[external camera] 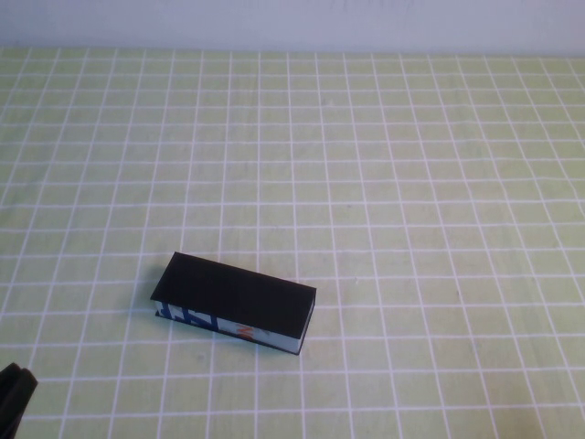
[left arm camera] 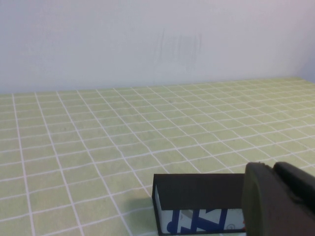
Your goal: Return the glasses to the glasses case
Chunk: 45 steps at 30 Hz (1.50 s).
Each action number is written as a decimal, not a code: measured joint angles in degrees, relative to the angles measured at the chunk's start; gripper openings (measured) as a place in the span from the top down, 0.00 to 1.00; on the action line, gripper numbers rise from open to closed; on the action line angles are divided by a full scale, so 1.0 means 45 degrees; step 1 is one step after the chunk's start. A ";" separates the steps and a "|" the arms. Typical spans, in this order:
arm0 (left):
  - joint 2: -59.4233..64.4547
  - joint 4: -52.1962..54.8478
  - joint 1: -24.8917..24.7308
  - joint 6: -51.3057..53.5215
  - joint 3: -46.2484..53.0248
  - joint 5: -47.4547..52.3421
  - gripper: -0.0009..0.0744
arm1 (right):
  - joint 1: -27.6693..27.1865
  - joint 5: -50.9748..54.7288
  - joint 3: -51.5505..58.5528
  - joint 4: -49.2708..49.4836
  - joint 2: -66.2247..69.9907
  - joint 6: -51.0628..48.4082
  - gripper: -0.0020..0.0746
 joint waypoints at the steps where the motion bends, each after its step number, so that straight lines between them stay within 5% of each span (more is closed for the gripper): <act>1: 0.0000 0.0000 0.0000 0.0000 0.0000 0.0000 0.99 | 0.0000 0.0000 0.0000 0.0000 0.0000 0.0000 0.99; 13: 0.0000 0.0029 0.0000 0.0000 0.0000 -0.0098 0.99 | 0.0000 0.0000 0.0000 0.0000 0.0000 0.0000 0.99; 17: 0.0000 0.1726 0.0168 -0.0790 0.0000 -0.1101 0.99 | 0.0000 0.0000 0.0000 0.0000 0.0000 0.0011 0.99; 25: 0.0000 0.8127 0.3484 -0.6410 0.0000 -0.2473 0.99 | 0.0000 0.0019 0.0000 0.0000 0.0000 0.0011 0.99; 29: 0.0000 0.9450 0.4612 -0.8226 0.0000 -0.1468 0.99 | 0.0000 0.0019 0.0000 0.0000 0.0000 0.0011 0.99; 37: 0.0000 0.9772 0.4666 -0.8601 0.0000 0.2794 0.99 | 0.0000 0.0019 0.0000 0.0000 0.0000 0.0011 0.99; 45: 0.0000 0.9772 0.4666 -0.8622 0.0000 0.3314 0.99 | 0.0000 0.0019 0.0000 0.0000 0.0000 0.0011 0.99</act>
